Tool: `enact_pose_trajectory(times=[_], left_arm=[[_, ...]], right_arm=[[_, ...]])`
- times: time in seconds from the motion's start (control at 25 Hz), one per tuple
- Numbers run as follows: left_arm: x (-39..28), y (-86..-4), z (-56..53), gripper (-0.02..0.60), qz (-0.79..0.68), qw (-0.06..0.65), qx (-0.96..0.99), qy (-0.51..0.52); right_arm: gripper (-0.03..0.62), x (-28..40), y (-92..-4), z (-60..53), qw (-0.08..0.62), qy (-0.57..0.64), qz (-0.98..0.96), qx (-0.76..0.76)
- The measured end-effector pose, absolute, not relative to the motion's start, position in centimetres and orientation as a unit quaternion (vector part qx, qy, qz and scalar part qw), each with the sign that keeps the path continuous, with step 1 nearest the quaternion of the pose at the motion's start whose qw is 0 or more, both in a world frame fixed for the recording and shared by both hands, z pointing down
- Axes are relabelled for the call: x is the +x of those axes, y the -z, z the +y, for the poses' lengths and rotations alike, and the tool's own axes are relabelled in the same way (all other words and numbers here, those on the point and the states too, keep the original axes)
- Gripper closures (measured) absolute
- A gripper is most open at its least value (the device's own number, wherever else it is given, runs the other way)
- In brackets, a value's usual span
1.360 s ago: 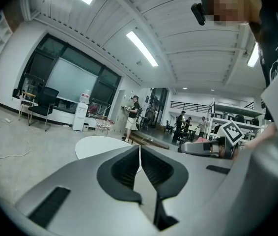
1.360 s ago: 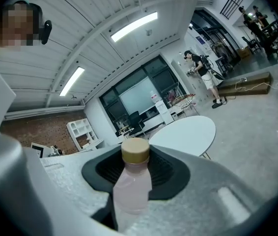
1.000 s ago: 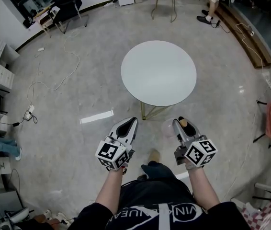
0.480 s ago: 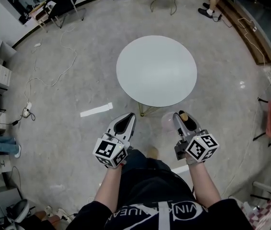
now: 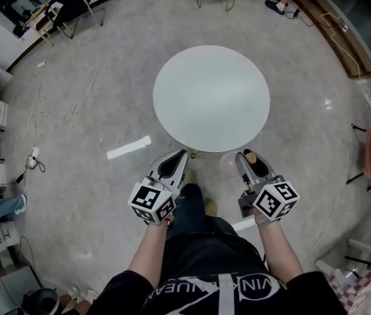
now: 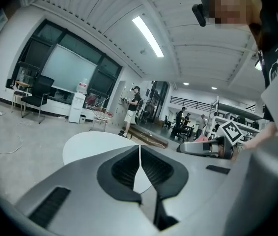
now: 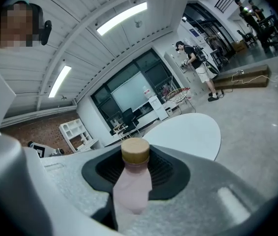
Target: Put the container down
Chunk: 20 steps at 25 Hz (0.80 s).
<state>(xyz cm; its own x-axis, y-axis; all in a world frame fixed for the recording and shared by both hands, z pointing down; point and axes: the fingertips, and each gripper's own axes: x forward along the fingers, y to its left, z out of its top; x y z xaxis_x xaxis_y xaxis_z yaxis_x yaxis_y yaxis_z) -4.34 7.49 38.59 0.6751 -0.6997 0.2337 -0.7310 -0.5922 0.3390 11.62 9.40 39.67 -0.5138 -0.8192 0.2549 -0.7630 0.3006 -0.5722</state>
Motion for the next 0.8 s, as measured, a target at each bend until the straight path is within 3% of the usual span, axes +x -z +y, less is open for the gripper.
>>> enact_pose_trajectory(times=[0.8], left_arm=[[-2.9, -40.9, -4.6, 0.566, -0.324, 0.228, 0.916, -0.056]], right_arm=[[0.462, 11.9, -41.2, -0.6, 0.051, 0.333, 0.768, -0.544]])
